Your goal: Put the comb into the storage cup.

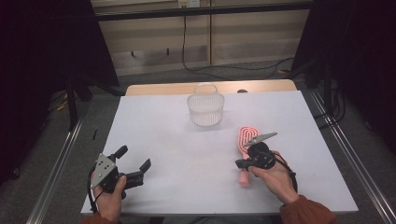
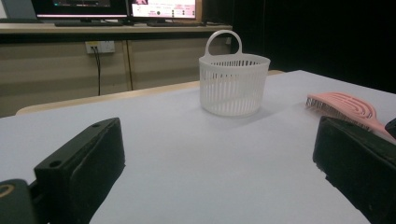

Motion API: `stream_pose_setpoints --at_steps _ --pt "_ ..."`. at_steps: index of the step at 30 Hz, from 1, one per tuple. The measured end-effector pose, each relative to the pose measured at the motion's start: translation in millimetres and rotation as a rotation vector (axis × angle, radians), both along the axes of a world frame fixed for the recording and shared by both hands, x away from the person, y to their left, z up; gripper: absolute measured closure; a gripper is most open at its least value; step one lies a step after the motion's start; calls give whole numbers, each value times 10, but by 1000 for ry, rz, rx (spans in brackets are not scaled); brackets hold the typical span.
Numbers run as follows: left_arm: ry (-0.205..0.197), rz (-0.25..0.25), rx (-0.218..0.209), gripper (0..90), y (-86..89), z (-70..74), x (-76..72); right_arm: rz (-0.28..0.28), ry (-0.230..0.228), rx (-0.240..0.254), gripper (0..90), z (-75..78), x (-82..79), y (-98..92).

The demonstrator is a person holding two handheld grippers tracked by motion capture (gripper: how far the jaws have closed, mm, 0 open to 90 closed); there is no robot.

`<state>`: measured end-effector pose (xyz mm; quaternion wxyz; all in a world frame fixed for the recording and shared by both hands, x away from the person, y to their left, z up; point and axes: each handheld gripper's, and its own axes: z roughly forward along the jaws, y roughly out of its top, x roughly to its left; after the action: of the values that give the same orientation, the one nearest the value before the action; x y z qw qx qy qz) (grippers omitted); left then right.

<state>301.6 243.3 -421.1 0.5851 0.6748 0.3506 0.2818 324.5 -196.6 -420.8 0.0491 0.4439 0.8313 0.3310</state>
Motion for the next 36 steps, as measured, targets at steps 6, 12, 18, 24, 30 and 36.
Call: stream_pose_setpoints --at_steps 6,12,18,24,30,36 --pt "2 -1 1 21 1 0 1 2 12 -11 900 -11 -5 -10" --pt "1 3 -9 21 -2 0 -5 2 27 -12 900 -24 -11 -33" --pt "2 3 -10 21 -3 0 -5 -2 32 -14 900 -25 -22 -71" --pt "-1 12 1 22 12 4 -9 1 30 -22 900 -31 -28 -98" --pt "0 7 -3 22 8 4 -9 -7 35 -27 900 -30 -41 -137" --pt "2 5 -4 23 11 4 -8 -19 31 -26 900 -25 -50 -189"
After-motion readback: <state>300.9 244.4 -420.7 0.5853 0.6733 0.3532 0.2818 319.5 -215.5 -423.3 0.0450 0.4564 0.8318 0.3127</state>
